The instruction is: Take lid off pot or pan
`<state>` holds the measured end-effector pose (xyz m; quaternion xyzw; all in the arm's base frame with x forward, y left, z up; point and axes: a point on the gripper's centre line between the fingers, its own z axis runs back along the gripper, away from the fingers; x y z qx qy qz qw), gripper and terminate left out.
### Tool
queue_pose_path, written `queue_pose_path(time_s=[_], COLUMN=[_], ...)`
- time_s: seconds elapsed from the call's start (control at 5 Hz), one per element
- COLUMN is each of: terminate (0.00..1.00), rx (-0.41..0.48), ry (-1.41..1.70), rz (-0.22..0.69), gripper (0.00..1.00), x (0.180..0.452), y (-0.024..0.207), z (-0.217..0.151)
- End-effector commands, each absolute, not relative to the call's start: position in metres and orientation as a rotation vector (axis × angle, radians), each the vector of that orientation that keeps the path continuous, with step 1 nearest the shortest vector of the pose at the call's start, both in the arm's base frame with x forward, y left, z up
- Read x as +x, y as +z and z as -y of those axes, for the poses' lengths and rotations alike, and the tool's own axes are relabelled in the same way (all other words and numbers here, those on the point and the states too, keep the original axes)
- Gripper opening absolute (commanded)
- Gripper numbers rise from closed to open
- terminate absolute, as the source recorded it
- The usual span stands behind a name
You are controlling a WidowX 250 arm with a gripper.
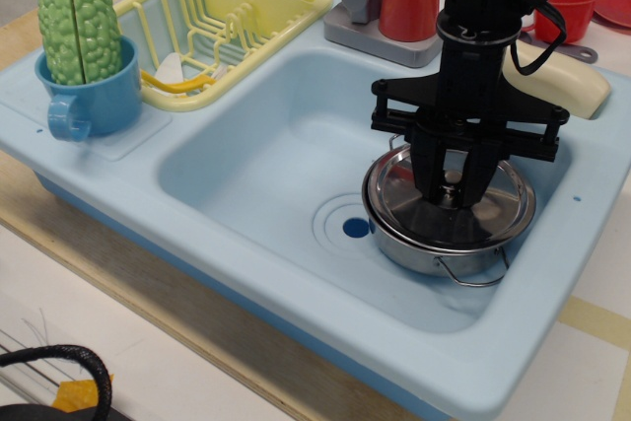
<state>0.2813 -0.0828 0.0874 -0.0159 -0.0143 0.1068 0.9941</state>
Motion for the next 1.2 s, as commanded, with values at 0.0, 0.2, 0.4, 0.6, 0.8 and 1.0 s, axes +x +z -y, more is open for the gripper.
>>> queue_pose_path(time_s=[0.0, 0.2, 0.4, 0.6, 0.8, 1.0], terminate=[0.00, 0.00, 0.00, 0.00, 0.00, 0.00], rx=[-0.014, 0.009, 0.018, 0.010, 0.002, 0.010], ry=[0.260, 0.307, 0.376, 0.449, 0.501, 0.538], rz=[0.055, 0.087, 0.145, 0.147, 0.138, 0.101], gripper=[0.00, 0.00, 0.00, 0.00, 0.00, 0.00], x=[0.277, 0.269, 0.256, 0.248, 0.247, 0.245], y=[0.107, 0.125, 0.145, 0.141, 0.132, 0.123], z=[0.084, 0.080, 0.064, 0.044, 0.025, 0.009])
